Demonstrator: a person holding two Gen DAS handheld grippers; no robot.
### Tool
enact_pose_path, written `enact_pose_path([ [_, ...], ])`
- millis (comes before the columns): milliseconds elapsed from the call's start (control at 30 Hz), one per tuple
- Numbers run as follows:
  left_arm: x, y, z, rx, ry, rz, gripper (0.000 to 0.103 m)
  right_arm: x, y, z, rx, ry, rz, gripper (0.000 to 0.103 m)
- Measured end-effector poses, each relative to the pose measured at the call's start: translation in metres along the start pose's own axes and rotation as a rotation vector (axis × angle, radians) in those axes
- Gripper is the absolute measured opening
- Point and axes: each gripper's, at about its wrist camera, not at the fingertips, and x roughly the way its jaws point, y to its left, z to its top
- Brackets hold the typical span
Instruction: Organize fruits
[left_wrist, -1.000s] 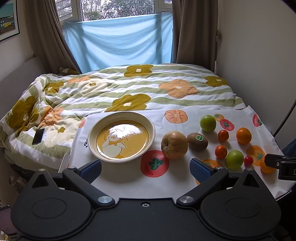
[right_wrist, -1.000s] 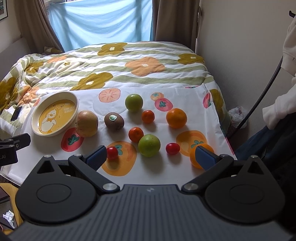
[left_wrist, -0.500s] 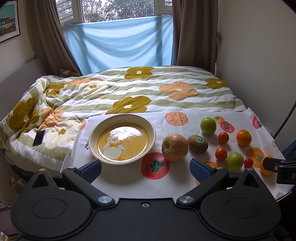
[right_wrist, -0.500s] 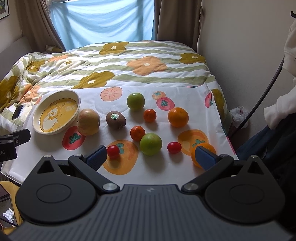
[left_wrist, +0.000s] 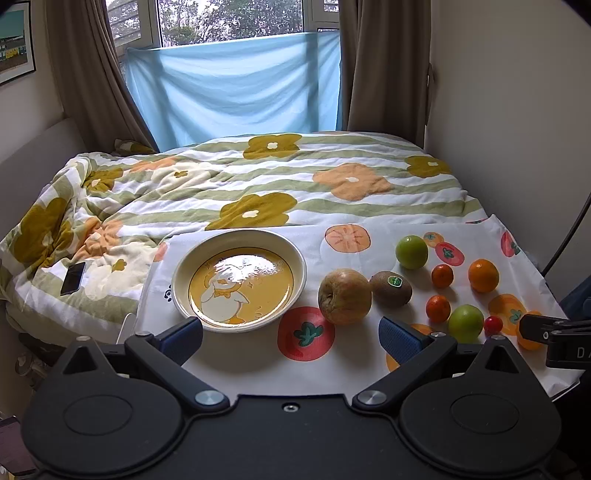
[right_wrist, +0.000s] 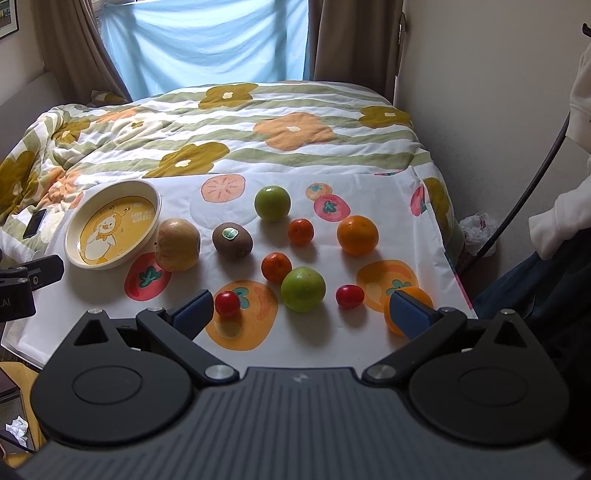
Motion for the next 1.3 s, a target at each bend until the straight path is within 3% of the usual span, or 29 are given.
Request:
enact_pose_path([
  [733, 0.001, -0.004, 0.001, -0.007, -0.006, -0.015, 0.103, 0.001, -0.003, 0.0, 0.003, -0.02, 0.008, 0.103],
  [900, 0.006, -0.007, 0.0, -0.021, -0.013, -0.003, 0.102, 0.006, -0.006, 0.002, -0.029, -0.065, 0.068, 0.103],
  [1133, 0.037, -0.017, -0.008, -0.081, 0.017, 0.037, 0.102, 0.044, -0.008, 0.01, -0.155, -0.04, 0.121, 0.103],
  [1300, 0.07, -0.033, -0.016, -0.055, 0.014, 0.064, 0.102, 0.082, -0.012, 0.011, -0.206, -0.063, 0.19, 0.103],
])
